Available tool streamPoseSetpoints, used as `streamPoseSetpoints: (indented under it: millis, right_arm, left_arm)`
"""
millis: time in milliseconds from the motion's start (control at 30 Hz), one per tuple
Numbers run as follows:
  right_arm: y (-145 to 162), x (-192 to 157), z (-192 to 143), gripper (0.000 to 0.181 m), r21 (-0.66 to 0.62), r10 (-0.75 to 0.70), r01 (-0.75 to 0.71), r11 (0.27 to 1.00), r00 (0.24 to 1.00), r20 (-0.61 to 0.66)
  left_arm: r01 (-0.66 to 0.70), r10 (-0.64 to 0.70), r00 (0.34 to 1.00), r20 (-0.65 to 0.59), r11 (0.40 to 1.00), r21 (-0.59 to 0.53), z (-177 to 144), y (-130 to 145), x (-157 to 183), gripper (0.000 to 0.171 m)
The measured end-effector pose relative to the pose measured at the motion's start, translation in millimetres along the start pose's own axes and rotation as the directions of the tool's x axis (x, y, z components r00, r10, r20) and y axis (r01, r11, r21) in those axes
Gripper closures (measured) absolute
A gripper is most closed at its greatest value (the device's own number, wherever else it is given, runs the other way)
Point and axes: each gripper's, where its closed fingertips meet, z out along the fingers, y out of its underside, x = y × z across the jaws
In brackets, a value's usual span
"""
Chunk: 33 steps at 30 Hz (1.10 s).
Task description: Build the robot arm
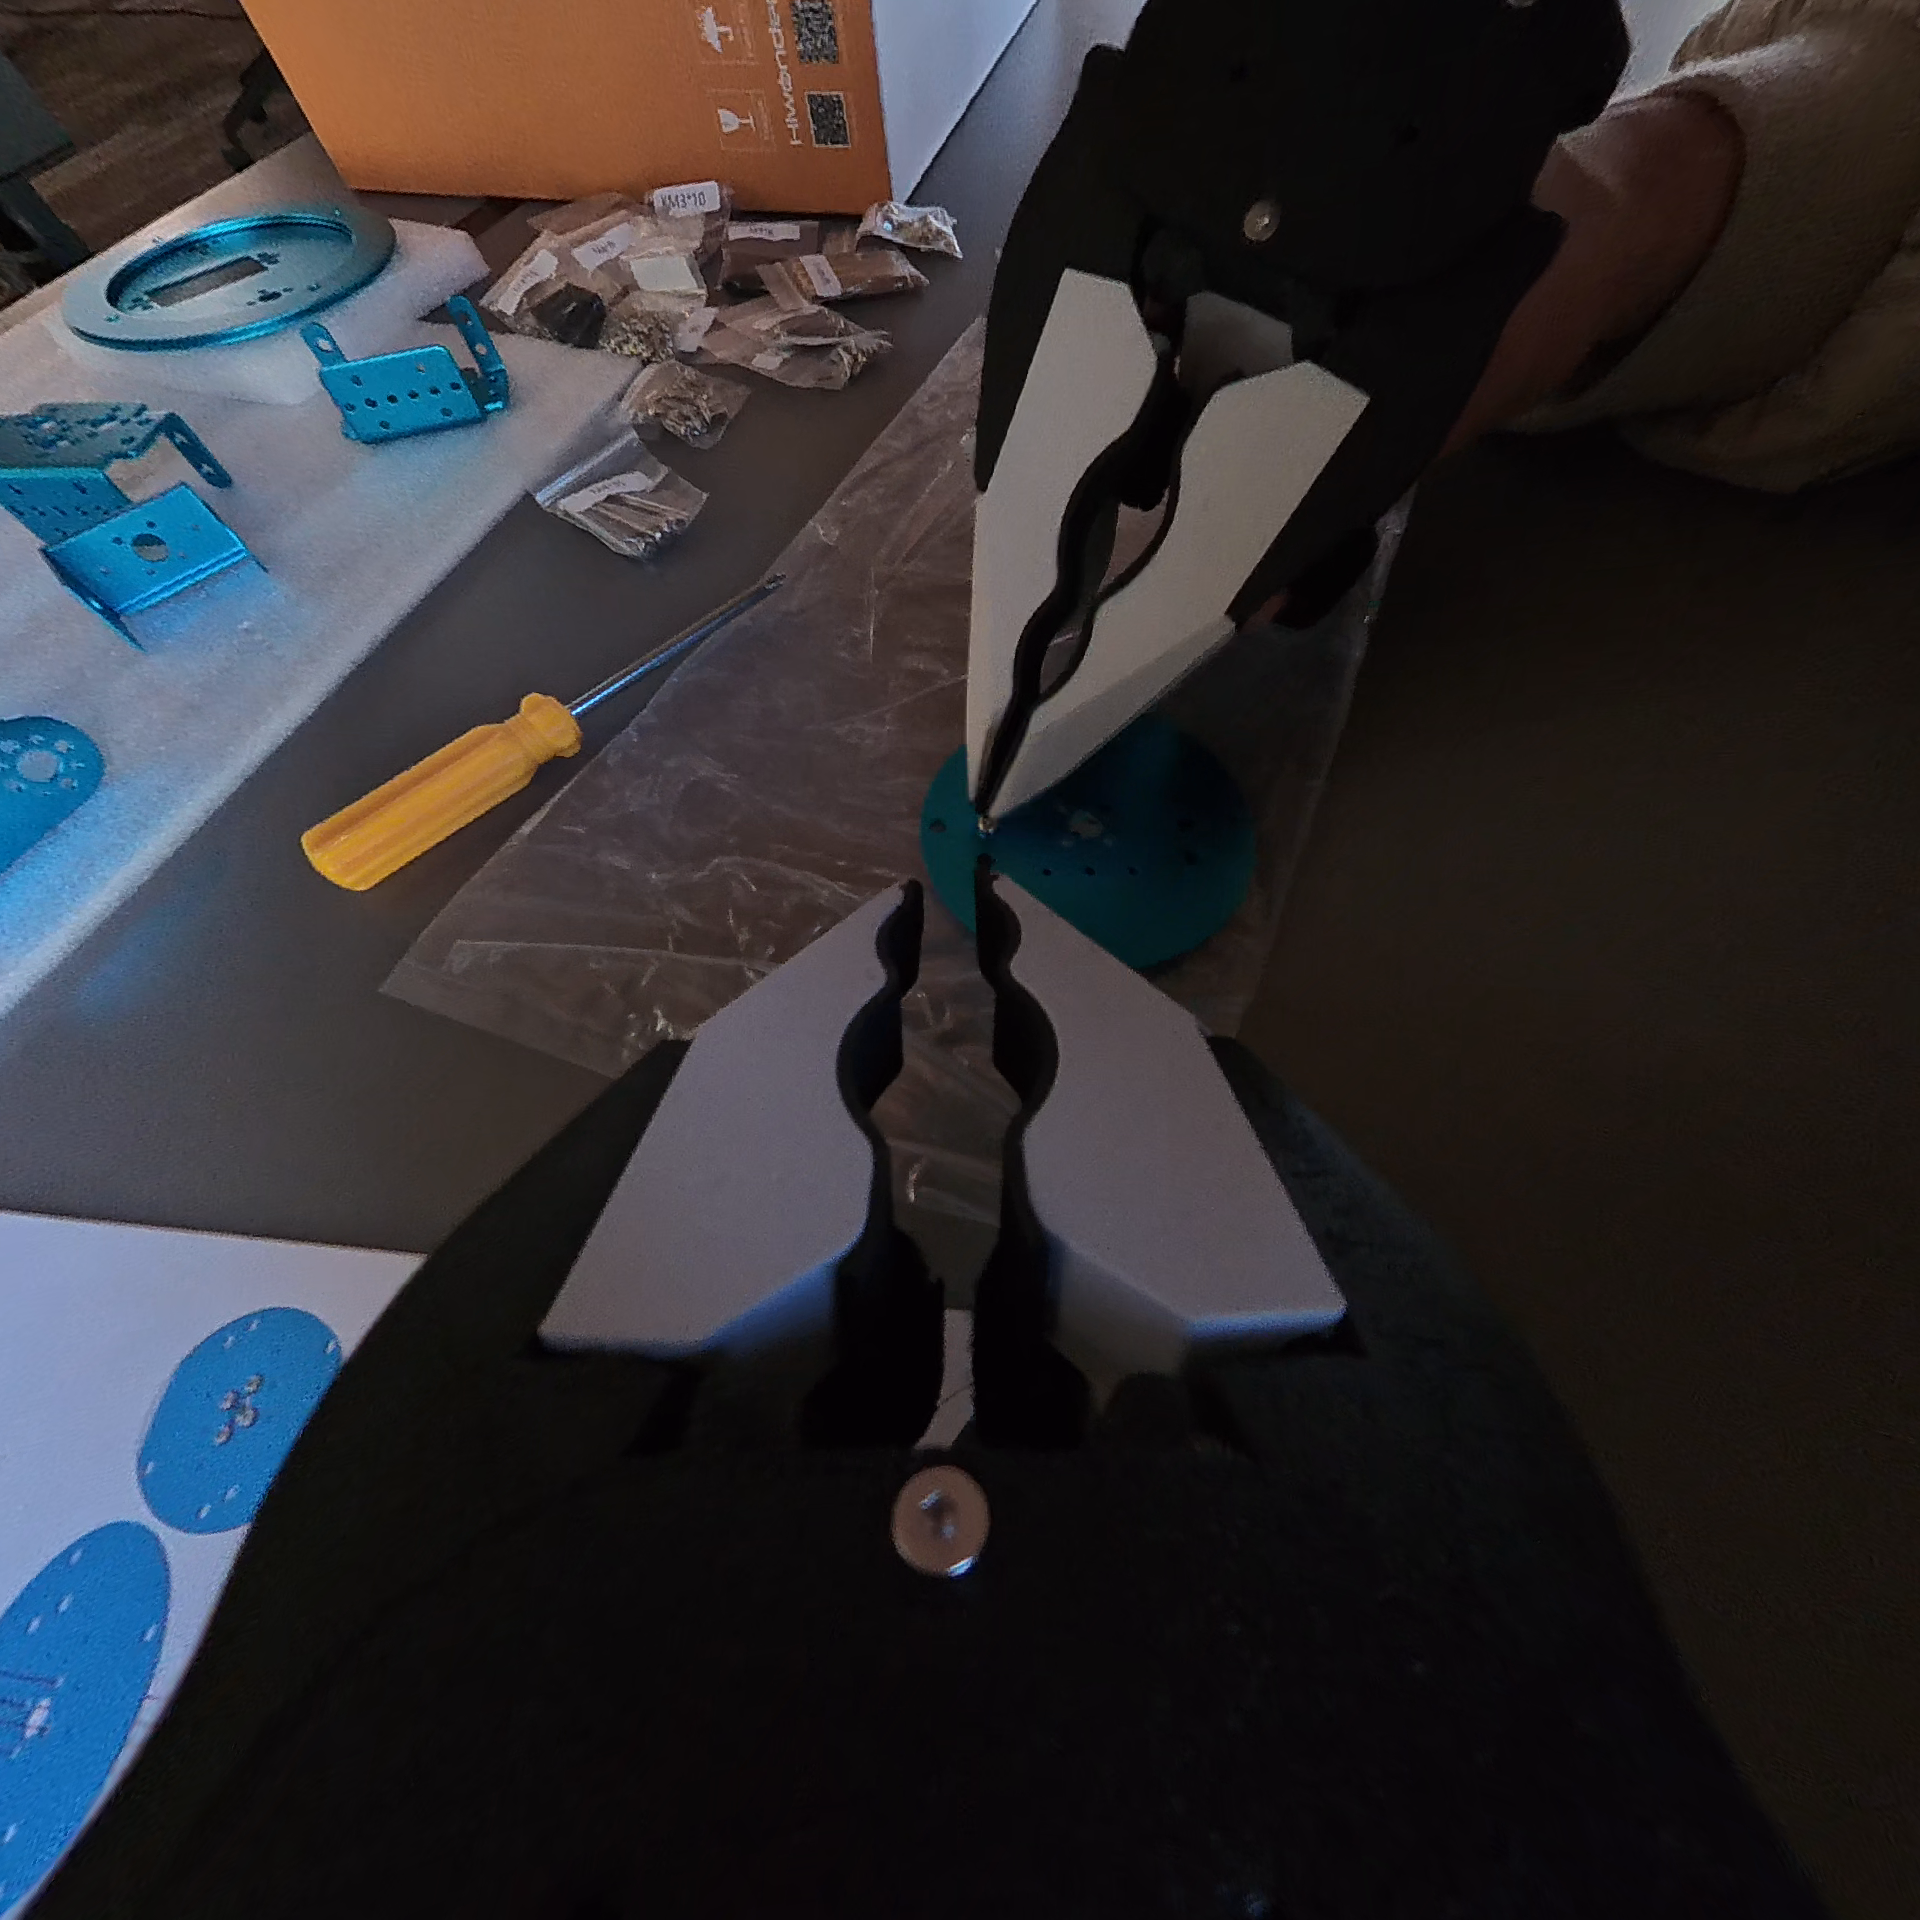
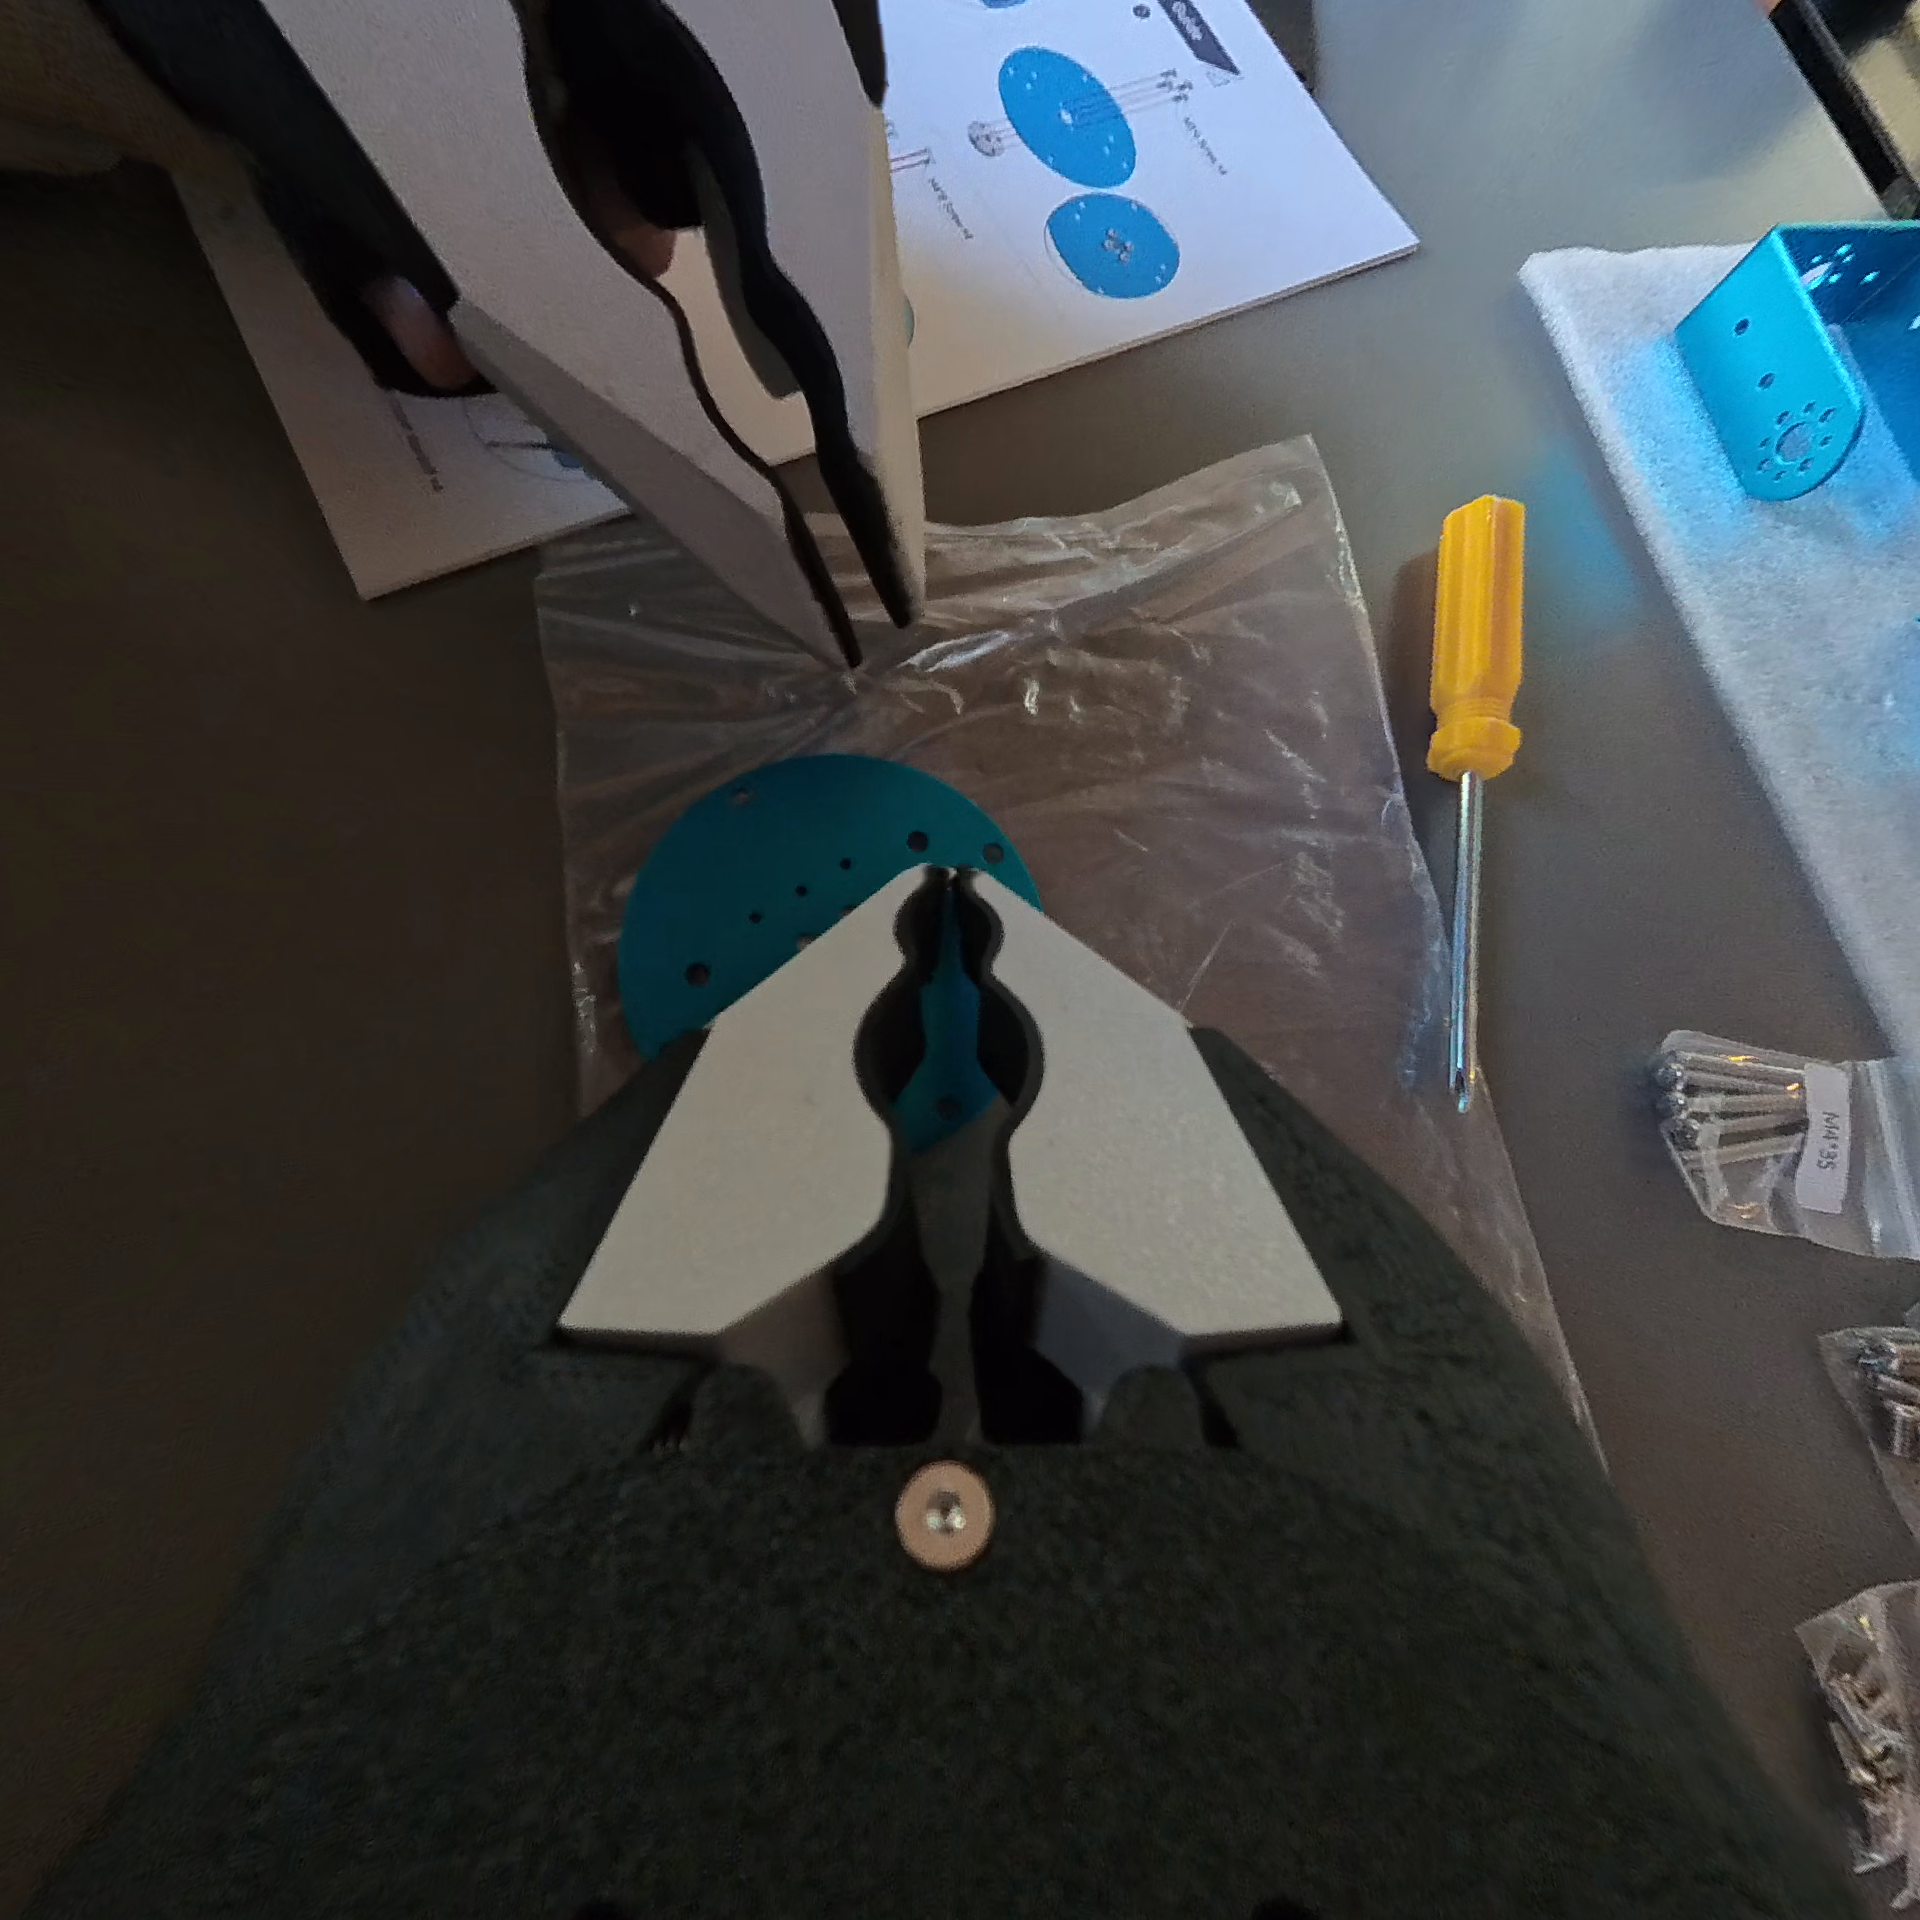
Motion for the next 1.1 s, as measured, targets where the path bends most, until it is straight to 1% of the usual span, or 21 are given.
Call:
streamPoseSetpoints:
  millis: [167, 233, 300, 367, 400, 433, 467, 500, 533, 600, 633, 700, 767, 833, 933, 1100]
  right_arm:
    - [-5.3, 4.5, -7.1, 0.181, 0.029, -0.004, 0.005, 1.000, 1.000, -0.022]
    - [-4.9, 12.1, -11.5, 0.181, 0.039, -0.015, 0.018, 0.999, 0.998, -0.062]
    - [-0.2, 20.3, -16.6, 0.181, 0.037, 0.001, 0.002, 0.999, 0.996, -0.085]
    - [7.9, 20.7, -18.6, 0.161, 0.019, 0.063, -0.063, 0.998, 0.998, -0.031]
    - [11.5, 15.5, -18.8, 0.149, 0.009, 0.104, -0.104, 0.995, 0.994, 0.035]
    - [12.8, 6.6, -19.0, 0.134, 0.006, 0.145, -0.146, 0.989, 0.981, 0.126]
    - [12.8, -2.6, -20.0, 0.123, 0.001, 0.172, -0.176, 0.984, 0.962, 0.212]
    - [10.9, -12.1, -22.0, 0.111, 0.013, 0.164, -0.174, 0.985, 0.946, 0.280]
    - [9.8, -18.9, -23.0, 0.103, 0.034, 0.123, -0.140, 0.990, 0.945, 0.303]
    - [14.7, -18.5, -18.0, 0.092, 0.026, 0.022, -0.028, 0.999, 0.975, 0.222]
    - [16.8, -18.5, -14.5, 0.091, 0.006, -0.016, 0.015, 1.000, 0.982, 0.188]
    - [16.6, -20.9, -9.7, 0.095, -0.017, -0.066, 0.069, 0.997, 0.986, 0.155]
    - [15.3, -21.6, -6.6, 0.097, -0.025, -0.054, 0.058, 0.998, 0.988, 0.146]
    - [16.1, -22.9, -5.6, 0.099, -0.029, -0.022, 0.027, 0.999, 0.985, 0.168]
    - [15.4, -23.4, -6.0, 0.101, -0.009, -0.039, 0.041, 0.999, 0.986, 0.163]
    - [9.7, -25.3, -7.4, 0.101, 0.031, -0.136, 0.133, 0.991, 0.985, 0.110]
  left_arm:
    - [0.030, -0.030, 0.999, -0.013, 1.000, 0.008, -0.6, -1.3, -0.5, 0.162]
    - [0.034, -0.034, 0.999, -0.012, 0.999, -0.005, 0.7, -0.3, -0.3, 0.162]
    - [0.082, -0.082, 0.996, -0.025, 0.996, -0.034, 4.1, 2.0, -0.4, 0.161]
    - [0.193, -0.202, 0.971, -0.132, 0.978, -0.074, 7.9, 3.5, 11.4, 0.161]
    - [0.246, -0.256, 0.954, -0.158, 0.966, -0.077, 9.0, 2.2, 13.7, 0.160]
    - [0.283, -0.293, 0.939, -0.179, 0.956, -0.076, 9.8, 0.8, 15.4, 0.160]
    - [0.309, -0.319, 0.929, -0.185, 0.948, -0.082, 10.7, 0.8, 15.0, 0.159]
    - [0.329, -0.341, 0.923, -0.176, 0.940, -0.092, 11.9, 2.1, 12.3, 0.156]
    - [0.348, -0.360, 0.918, -0.165, 0.932, -0.099, 12.9, 2.9, 9.1, 0.151]
    - [0.386, -0.397, 0.907, -0.141, 0.917, -0.099, 13.8, 2.7, 2.0, 0.149]
    - [0.398, -0.409, 0.902, -0.135, 0.912, -0.103, 14.4, 3.0, 0.1, 0.147]
    - [0.403, -0.419, 0.899, -0.126, 0.906, -0.129, 16.6, 7.3, -1.1, 0.147]
    - [0.411, -0.430, 0.894, -0.126, 0.899, -0.150, 18.4, 9.9, 0.0, 0.147]
    - [0.418, -0.439, 0.890, -0.123, 0.894, -0.163, 19.7, 11.2, 0.0, 0.147]
    - [0.430, -0.459, 0.877, -0.140, 0.882, -0.193, 22.0, 13.5, 2.7, 0.147]
    - [0.479, -0.516, 0.835, -0.191, 0.852, -0.210, 23.7, 11.4, 7.5, 0.150]
